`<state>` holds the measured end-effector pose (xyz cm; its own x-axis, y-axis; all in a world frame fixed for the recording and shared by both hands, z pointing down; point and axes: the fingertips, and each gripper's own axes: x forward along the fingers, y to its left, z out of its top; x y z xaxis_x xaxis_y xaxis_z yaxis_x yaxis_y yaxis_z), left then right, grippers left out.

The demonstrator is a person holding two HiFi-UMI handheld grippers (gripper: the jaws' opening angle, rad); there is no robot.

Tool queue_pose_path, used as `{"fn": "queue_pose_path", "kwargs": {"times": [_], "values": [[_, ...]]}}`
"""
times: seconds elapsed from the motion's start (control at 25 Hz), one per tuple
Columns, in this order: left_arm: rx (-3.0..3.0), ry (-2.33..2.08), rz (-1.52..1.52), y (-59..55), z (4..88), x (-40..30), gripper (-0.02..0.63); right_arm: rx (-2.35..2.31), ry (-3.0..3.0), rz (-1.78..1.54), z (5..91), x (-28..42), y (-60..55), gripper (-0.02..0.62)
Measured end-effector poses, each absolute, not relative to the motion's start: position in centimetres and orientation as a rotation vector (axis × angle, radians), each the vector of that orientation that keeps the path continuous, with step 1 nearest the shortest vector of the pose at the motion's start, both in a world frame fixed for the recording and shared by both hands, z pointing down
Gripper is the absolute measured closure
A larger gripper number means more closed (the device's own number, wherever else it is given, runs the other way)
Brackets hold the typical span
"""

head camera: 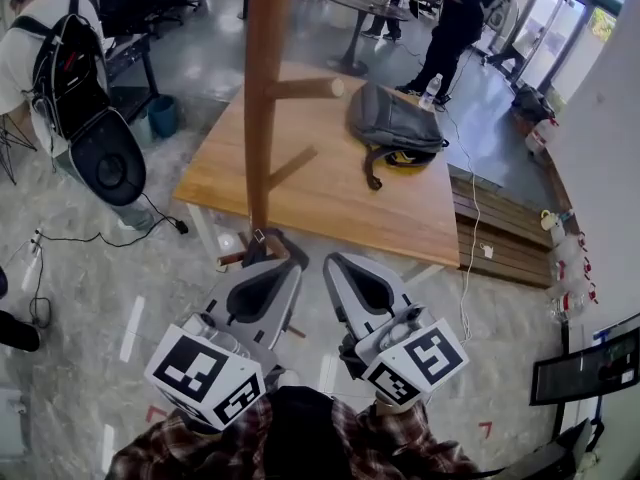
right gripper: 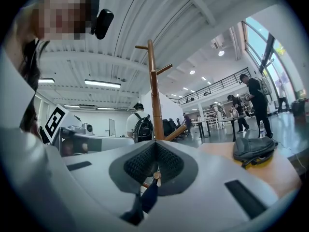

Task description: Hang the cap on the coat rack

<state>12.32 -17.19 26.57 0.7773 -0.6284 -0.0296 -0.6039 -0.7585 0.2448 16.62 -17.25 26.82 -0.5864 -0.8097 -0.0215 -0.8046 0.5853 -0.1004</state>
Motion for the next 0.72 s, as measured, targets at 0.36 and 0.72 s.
{"fn": "queue_pose_path", "kwargs": {"times": [0.36, 0.72], "values": [[2.744, -0.973, -0.147, -18.2, 26.7, 13.2, 0.595, -1.359, 2.742, -0.183, 27.6, 17.3, -18.2, 0.584], [2.722, -0.971, -0.152, -19.2, 27.0, 12.8, 0.595, -1.314, 2.747, -0.235, 27.9, 16.9, -19.3, 0.584]]}}
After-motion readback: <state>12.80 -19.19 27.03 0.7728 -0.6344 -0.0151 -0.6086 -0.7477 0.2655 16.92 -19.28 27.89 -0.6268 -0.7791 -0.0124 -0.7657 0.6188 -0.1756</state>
